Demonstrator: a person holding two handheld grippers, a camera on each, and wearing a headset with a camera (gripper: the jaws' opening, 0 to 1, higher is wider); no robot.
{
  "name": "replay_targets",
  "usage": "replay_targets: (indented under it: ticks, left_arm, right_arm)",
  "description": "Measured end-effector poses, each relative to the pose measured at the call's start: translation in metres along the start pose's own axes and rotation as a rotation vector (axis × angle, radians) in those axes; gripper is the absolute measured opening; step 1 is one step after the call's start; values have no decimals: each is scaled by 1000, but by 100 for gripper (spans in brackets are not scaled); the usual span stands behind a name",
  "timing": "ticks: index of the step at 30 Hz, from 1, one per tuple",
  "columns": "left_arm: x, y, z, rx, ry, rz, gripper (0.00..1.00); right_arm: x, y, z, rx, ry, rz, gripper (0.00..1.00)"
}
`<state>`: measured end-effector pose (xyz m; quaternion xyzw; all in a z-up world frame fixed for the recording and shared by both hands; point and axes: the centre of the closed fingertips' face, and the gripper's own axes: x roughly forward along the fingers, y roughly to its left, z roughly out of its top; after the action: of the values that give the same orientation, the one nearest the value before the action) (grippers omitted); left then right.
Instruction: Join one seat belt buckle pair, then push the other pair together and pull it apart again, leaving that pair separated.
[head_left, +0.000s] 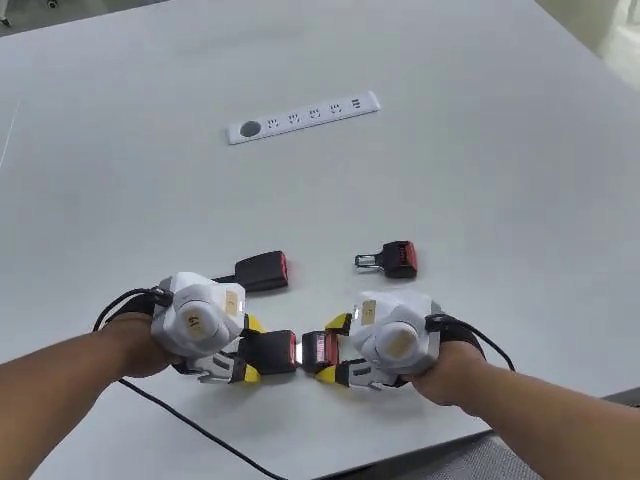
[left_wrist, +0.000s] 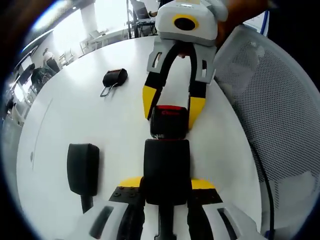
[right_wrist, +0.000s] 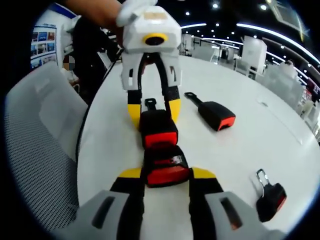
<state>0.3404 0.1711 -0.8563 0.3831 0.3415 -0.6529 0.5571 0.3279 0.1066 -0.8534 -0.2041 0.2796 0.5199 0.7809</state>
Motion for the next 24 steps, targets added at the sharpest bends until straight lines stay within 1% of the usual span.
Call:
replay_targets:
  ticks: [5, 8, 16, 21, 24]
  left_arm:
    - [0, -1, 0, 13, -15, -13, 33]
    - [-1, -1, 0, 16, -36, -23, 33]
    - [-2, -1, 0, 21, -84, -34, 33]
    - [-2, -1, 1, 19, -113, -36, 33]
    - [-1, 0, 1, 18, -122, -37, 33]
  right_arm:
    - [0, 0, 0, -33, -5, 27, 32]
    - [0, 0, 0, -46, -5, 42, 32]
    - [1, 0, -1, -39, -24, 50, 32]
    - [1, 0, 0, -66, -28, 47, 32]
    - [1, 0, 0, -63, -35, 45, 32]
